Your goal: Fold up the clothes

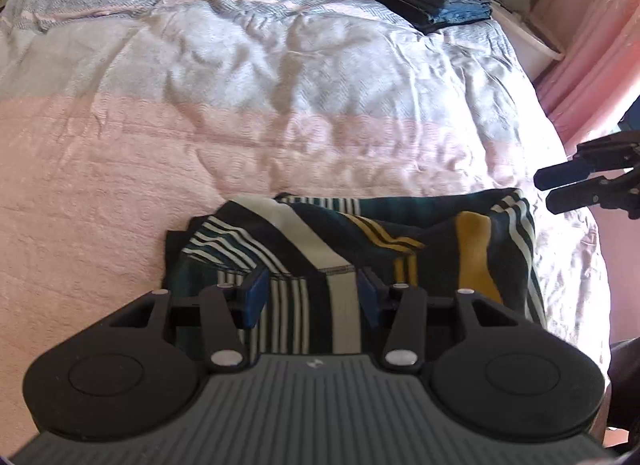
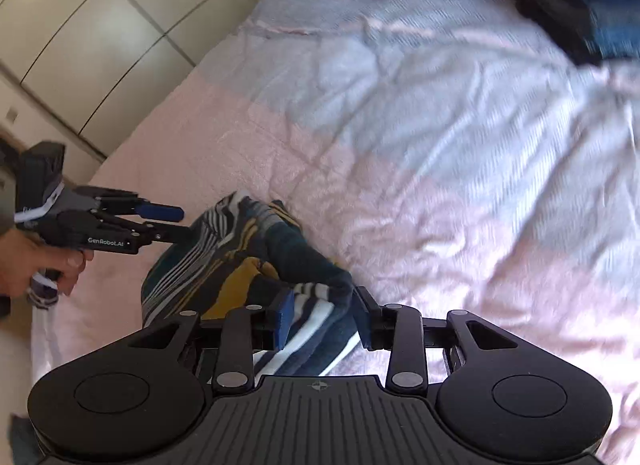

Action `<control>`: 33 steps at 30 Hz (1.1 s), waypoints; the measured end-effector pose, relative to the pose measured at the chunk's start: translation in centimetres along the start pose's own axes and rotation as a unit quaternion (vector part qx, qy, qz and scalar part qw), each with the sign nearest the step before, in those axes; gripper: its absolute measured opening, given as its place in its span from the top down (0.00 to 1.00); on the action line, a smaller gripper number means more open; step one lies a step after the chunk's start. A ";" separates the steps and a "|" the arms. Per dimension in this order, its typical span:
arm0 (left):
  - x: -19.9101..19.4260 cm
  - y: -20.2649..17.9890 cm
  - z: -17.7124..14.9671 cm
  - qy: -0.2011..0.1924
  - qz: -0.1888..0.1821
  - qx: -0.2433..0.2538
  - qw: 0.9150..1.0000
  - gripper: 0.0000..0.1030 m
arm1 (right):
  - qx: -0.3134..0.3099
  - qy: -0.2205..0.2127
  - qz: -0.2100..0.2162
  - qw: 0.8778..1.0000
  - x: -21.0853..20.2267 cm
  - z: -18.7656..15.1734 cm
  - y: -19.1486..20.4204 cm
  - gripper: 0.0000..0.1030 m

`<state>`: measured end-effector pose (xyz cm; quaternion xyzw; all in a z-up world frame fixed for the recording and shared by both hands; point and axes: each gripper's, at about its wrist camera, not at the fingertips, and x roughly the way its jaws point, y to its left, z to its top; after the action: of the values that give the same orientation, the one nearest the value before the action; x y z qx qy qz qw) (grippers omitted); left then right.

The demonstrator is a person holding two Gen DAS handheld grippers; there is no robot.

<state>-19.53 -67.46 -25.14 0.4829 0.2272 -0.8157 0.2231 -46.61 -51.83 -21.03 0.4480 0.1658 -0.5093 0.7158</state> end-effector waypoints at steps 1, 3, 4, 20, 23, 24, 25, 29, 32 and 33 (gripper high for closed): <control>1.0 -0.4 -0.2 0.007 -0.006 0.004 1.000 0.58 | -0.020 -0.002 0.022 1.000 0.0 -0.1 0.9 0.65; 3.9 -1.5 -0.5 0.027 0.009 0.028 0.999 0.55 | -0.055 0.017 0.058 0.997 1.4 -0.7 2.4 0.65; 4.9 -1.4 -0.6 0.027 0.012 0.032 0.999 0.53 | -0.071 0.031 0.071 0.994 2.4 -1.2 3.0 0.65; 2.6 -0.3 -1.2 -0.011 0.072 0.026 0.997 0.49 | -0.014 0.059 0.044 0.997 4.1 -3.0 -1.9 0.74; -1.2 0.3 -3.9 -0.031 0.101 0.016 0.994 0.47 | 0.003 0.045 0.012 0.999 1.9 -4.1 -0.8 0.67; -2.2 0.3 -5.0 -0.033 0.110 0.015 0.993 0.46 | 0.016 0.045 0.006 0.999 1.3 -4.9 -0.5 0.47; -3.3 0.2 -6.2 -0.032 0.116 0.016 0.993 0.46 | 0.033 0.047 0.010 0.998 0.7 -5.7 -0.2 0.25; -5.8 -1.3 -10.8 -0.028 0.123 0.024 0.992 0.43 | 0.083 0.072 0.047 0.993 0.1 -9.7 1.6 0.22; -5.9 -3.1 -13.2 -0.025 0.120 0.053 0.991 0.43 | 0.103 0.089 0.063 0.989 1.2 -11.9 2.8 0.22; -5.6 -3.8 -13.8 -0.023 0.121 0.066 0.990 0.43 | 0.113 0.087 0.066 0.988 1.8 -12.3 2.8 0.22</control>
<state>-9.85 -55.56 -25.54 0.5015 0.1079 -0.8070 0.2926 -40.65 -42.73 -27.64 0.5786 0.1396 -0.4356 0.6752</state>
